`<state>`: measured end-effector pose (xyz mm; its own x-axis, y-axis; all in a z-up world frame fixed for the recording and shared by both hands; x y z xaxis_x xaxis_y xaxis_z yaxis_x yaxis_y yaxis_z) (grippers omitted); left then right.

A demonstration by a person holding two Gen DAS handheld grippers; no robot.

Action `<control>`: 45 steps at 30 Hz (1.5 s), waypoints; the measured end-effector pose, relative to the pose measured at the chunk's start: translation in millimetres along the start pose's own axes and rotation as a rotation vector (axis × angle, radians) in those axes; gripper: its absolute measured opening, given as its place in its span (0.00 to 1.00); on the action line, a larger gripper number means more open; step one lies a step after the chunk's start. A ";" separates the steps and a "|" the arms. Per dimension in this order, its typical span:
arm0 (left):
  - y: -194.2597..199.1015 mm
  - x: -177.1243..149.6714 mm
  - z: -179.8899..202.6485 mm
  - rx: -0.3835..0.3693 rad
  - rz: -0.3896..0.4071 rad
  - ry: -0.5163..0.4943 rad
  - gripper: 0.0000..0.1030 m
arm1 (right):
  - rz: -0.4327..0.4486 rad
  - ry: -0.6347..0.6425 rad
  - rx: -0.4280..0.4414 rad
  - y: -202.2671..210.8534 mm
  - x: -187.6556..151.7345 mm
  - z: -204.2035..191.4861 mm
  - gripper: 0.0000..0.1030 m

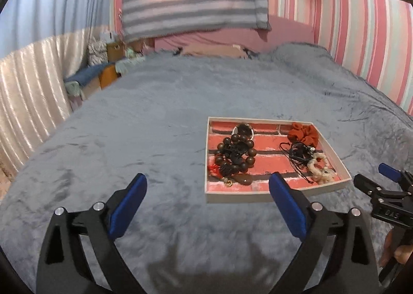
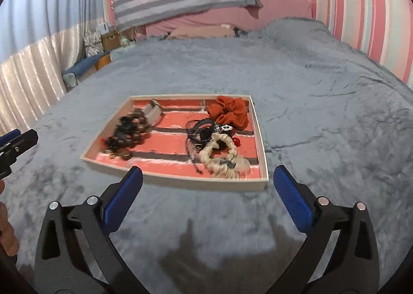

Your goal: Organize jewelry

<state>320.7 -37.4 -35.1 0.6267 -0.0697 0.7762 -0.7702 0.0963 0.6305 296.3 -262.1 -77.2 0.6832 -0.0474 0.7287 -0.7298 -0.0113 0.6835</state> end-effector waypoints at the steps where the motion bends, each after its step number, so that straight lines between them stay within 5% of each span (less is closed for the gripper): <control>1: 14.8 -4.1 -3.1 0.009 0.012 -0.003 0.92 | 0.014 -0.001 -0.007 13.3 -4.0 -1.8 0.96; 8: 85.3 -30.5 -20.0 0.108 0.113 0.000 0.96 | 0.154 -0.008 -0.070 104.6 -29.1 -10.7 0.96; 16: 123.6 -59.3 -24.3 0.146 0.163 0.017 0.96 | 0.254 -0.035 -0.091 157.8 -59.2 -14.6 0.96; 28: 140.4 -64.3 -14.4 0.172 0.235 -0.011 0.96 | 0.288 -0.035 -0.154 170.5 -70.4 -5.0 0.96; 45: 128.0 -72.6 -8.3 0.162 0.208 -0.023 0.96 | 0.314 0.016 -0.206 173.9 -70.6 -16.1 0.96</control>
<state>177.6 -11.7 -10.8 0.4517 -0.0877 0.8878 -0.8921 -0.0488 0.4491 121.6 -244.6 -9.1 0.4280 -0.0014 0.9038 -0.8849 0.2026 0.4194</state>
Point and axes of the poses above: each gripper's, at about its wrist camera, not at the fingertips, and y roughly against the way its jaws point, z to its right, x to its top, the point moved 9 cm from there along -y, roughly the way its jaws point, and after that the axes turned 4 degrees about -z, right-handed, at the moved point
